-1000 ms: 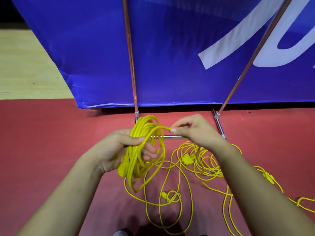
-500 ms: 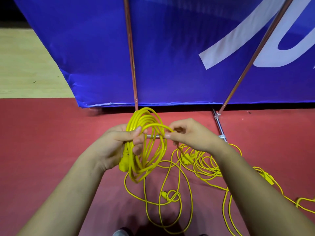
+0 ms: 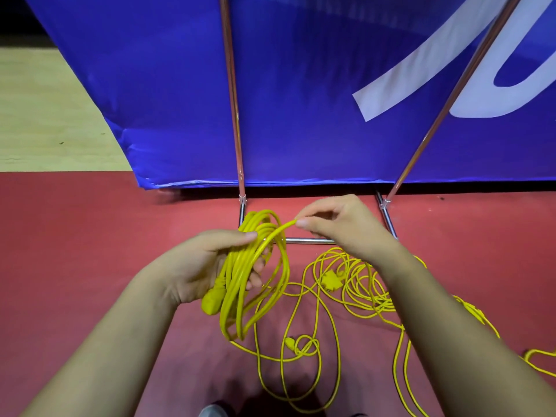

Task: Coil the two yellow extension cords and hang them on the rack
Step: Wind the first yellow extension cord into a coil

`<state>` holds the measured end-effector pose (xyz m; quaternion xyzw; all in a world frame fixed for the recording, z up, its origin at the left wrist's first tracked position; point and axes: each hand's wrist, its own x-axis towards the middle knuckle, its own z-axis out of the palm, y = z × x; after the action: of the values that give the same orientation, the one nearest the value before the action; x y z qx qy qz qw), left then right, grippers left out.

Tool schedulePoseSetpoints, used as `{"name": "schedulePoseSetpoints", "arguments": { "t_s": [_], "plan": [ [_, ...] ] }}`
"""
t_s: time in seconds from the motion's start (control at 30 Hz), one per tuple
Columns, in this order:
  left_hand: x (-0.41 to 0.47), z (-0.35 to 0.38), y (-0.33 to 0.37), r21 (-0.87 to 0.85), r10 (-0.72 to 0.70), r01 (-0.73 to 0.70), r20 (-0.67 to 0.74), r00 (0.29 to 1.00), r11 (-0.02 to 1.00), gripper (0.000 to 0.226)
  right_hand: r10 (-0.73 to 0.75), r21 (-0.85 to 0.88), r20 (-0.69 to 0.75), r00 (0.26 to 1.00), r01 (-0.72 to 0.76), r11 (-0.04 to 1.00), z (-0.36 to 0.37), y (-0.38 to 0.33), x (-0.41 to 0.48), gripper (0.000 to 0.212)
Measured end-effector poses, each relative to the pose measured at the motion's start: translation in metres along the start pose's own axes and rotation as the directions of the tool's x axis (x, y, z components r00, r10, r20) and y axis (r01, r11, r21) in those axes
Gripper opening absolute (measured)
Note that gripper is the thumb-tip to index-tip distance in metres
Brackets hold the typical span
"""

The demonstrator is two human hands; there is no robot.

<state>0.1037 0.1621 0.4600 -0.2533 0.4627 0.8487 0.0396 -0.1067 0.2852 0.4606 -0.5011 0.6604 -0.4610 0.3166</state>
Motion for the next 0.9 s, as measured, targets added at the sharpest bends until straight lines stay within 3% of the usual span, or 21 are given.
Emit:
{"name": "schedulePoseSetpoints", "arguments": {
  "t_s": [0.13, 0.2, 0.3, 0.4, 0.53, 0.6, 0.67, 0.8, 0.9],
  "plan": [
    [0.001, 0.003, -0.003, 0.055, 0.062, -0.066, 0.060, 0.996, 0.996, 0.043, -0.082, -0.200, 0.043, 0.996, 0.089, 0.976, 0.019, -0.013, -0.001, 0.005],
    [0.002, 0.003, -0.003, 0.034, 0.112, -0.114, 0.053, 0.992, 0.993, 0.036, -0.096, -0.179, 0.018, 0.995, 0.098, 0.979, 0.021, -0.009, 0.000, 0.004],
    [0.002, 0.004, -0.002, -0.050, 0.205, -0.203, 0.039, 0.978, 0.978, 0.034, 0.016, -0.095, 0.116, 0.993, -0.005, 0.995, 0.009, 0.009, 0.000, 0.011],
    [0.002, 0.001, -0.001, -0.120, 0.243, -0.241, 0.000, 0.970, 0.963, 0.037, 0.169, -0.206, 0.250, 0.953, -0.118, 0.971, -0.002, 0.041, -0.005, 0.014],
    [-0.003, -0.006, 0.002, 0.010, 0.146, -0.146, -0.007, 0.989, 0.989, 0.045, 0.250, 0.061, 0.104, 0.963, -0.257, 0.964, -0.009, 0.060, -0.008, 0.005],
    [-0.004, -0.005, 0.002, 0.055, 0.067, -0.066, -0.019, 0.998, 0.996, 0.051, 0.211, 0.110, -0.023, 0.977, -0.207, 0.972, -0.013, 0.053, -0.004, 0.010],
    [-0.003, -0.003, 0.000, 0.061, 0.040, -0.038, -0.038, 0.998, 0.997, 0.054, 0.139, 0.033, -0.116, 0.984, -0.136, 0.990, -0.016, 0.043, 0.001, 0.010],
    [0.000, 0.001, -0.001, 0.052, 0.036, -0.035, -0.027, 0.999, 0.998, 0.054, 0.015, -0.221, -0.123, 0.992, -0.042, 0.974, -0.003, 0.019, 0.003, 0.005],
    [0.002, 0.003, -0.003, 0.062, 0.031, -0.030, -0.007, 1.000, 0.998, 0.048, -0.112, -0.290, -0.106, 0.988, 0.077, 0.954, 0.014, 0.002, 0.004, 0.005]
  ]
}}
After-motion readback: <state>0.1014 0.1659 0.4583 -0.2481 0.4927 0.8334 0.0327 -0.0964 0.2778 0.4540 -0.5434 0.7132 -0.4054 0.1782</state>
